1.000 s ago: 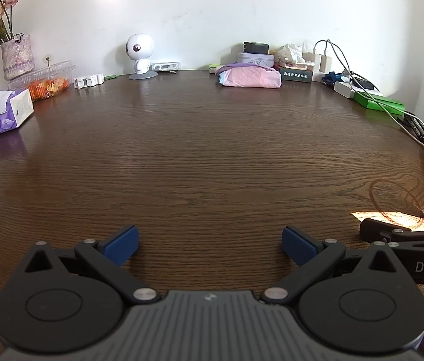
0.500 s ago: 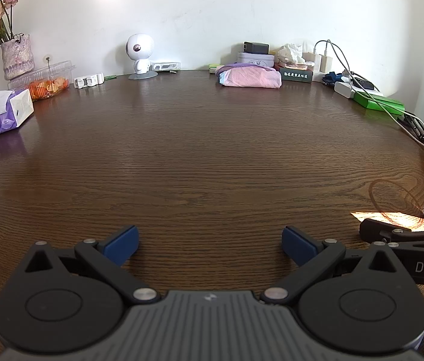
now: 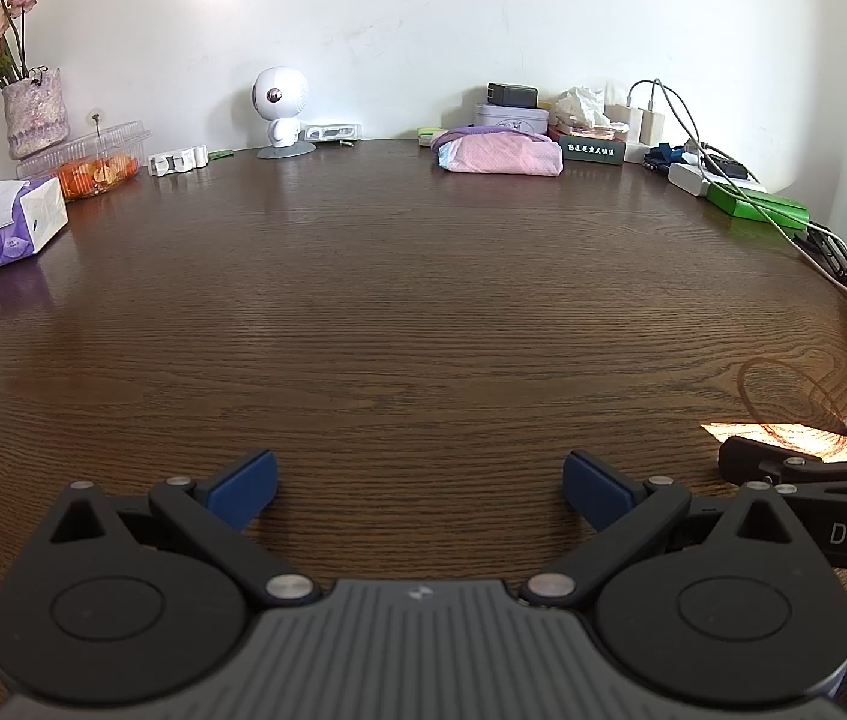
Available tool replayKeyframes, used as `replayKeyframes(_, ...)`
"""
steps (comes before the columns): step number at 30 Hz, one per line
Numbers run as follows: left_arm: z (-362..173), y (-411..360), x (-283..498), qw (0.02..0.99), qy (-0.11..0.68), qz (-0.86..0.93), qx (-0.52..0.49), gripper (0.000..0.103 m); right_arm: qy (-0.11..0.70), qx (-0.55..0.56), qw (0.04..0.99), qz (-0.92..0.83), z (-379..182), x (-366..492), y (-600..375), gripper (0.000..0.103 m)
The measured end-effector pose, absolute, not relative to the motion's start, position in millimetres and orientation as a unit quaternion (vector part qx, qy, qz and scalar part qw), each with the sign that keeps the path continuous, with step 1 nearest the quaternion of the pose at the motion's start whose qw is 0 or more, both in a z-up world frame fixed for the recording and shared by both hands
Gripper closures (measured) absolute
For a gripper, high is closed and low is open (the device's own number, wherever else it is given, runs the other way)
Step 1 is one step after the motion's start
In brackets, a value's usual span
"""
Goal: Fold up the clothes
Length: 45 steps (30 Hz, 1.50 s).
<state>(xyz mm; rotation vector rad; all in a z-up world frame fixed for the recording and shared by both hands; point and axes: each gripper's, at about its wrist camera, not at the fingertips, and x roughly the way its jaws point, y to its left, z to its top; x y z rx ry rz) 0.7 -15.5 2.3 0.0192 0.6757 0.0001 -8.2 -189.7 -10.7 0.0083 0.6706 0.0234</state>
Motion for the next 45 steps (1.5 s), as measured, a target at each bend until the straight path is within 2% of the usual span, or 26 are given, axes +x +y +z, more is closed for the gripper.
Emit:
replayKeyframes(34,2,-15,1,0.943,0.332,-0.001,0.010,0.000,0.329,0.004,0.944,0.011,-11,-8,-189,0.000)
replayKeyframes(45,21,-17,36,0.946,0.323,-0.023,0.009,0.000,0.335,-0.001,0.942,0.019,-13,1,-187,0.000)
